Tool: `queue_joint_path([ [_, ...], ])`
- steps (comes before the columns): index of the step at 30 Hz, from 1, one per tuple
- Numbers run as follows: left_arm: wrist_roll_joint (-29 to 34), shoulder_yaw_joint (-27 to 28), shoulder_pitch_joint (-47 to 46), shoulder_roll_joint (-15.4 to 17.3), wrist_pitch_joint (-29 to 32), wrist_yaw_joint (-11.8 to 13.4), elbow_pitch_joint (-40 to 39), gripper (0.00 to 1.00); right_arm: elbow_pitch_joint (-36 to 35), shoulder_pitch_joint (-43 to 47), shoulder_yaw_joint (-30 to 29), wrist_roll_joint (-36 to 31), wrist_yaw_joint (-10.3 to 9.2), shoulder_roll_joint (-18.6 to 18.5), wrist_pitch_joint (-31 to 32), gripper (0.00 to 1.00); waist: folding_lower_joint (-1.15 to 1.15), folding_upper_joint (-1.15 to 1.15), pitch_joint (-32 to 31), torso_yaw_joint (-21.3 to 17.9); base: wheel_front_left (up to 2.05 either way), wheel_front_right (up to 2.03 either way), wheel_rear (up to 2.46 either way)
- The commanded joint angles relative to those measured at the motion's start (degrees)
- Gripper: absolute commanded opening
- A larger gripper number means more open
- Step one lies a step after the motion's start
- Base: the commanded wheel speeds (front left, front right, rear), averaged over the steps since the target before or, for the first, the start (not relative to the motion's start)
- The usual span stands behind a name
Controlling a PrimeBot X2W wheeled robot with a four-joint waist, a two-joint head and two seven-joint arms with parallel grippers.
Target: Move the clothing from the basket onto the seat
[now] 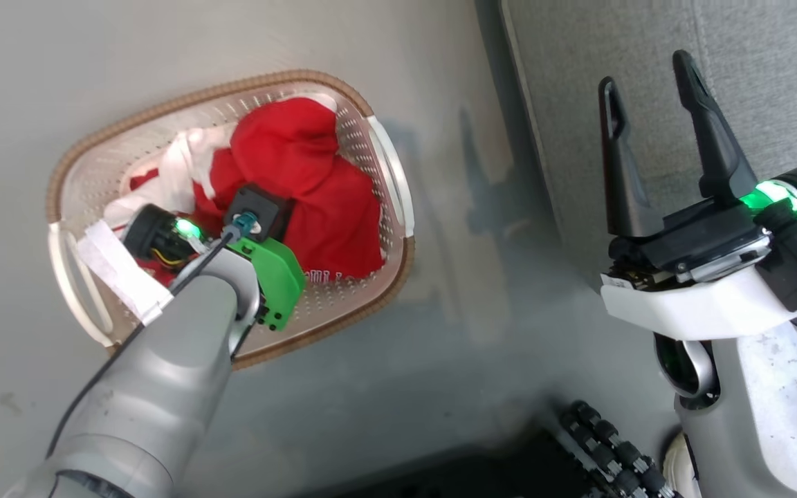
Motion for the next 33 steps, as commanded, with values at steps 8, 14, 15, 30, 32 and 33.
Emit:
queue_joint_path([
  [8, -6.33, -0.03, 5.89, 1.03, -0.49, -0.12, -10.00, 0.00, 3.41, 2.44, 0.47, -1.17, -0.02, -0.20, -0.14, 1.00, 0.00, 0.00, -12.21, 4.84, 0.00, 0.00, 0.00],
  [14, -5.90, 4.16, 11.12, 2.13, -0.43, -0.12, -17.56, 0.00, 5.40, 4.42, 0.72, -1.95, -0.02, -0.20, -0.14, 1.00, 0.00, 0.00, -18.59, 6.77, 0.00, 0.00, 0.00],
  [15, -5.76, 5.01, 11.82, 2.18, -0.43, -0.12, -18.61, 0.00, 5.62, 4.78, 0.73, -2.11, -0.02, -0.20, -0.14, 1.00, 0.00, 0.00, -19.36, 6.97, 0.00, 0.00, 0.00],
  [30, -0.44, 15.90, 21.55, 1.43, -0.45, -0.12, -36.53, 0.00, 8.73, 10.06, 1.42, -1.89, -0.02, -0.20, -0.14, 1.00, 0.00, 0.00, -30.71, 9.22, 0.00, 0.00, 0.00],
  [32, -0.05, 16.70, 21.98, 1.25, -0.44, -0.12, -38.52, 0.00, 8.98, 10.73, 1.59, -1.89, -0.02, -0.20, -0.14, 1.00, 0.00, 0.00, -31.90, 9.32, 0.00, 0.00, 0.00],
  [33, 0.07, 17.00, 22.17, 1.15, -0.45, -0.13, -39.34, 0.00, 9.04, 11.01, 1.65, -1.84, -0.02, -0.20, -0.14, 1.00, 0.00, 0.00, -32.37, 9.38, 0.00, 0.00, 0.00],
])
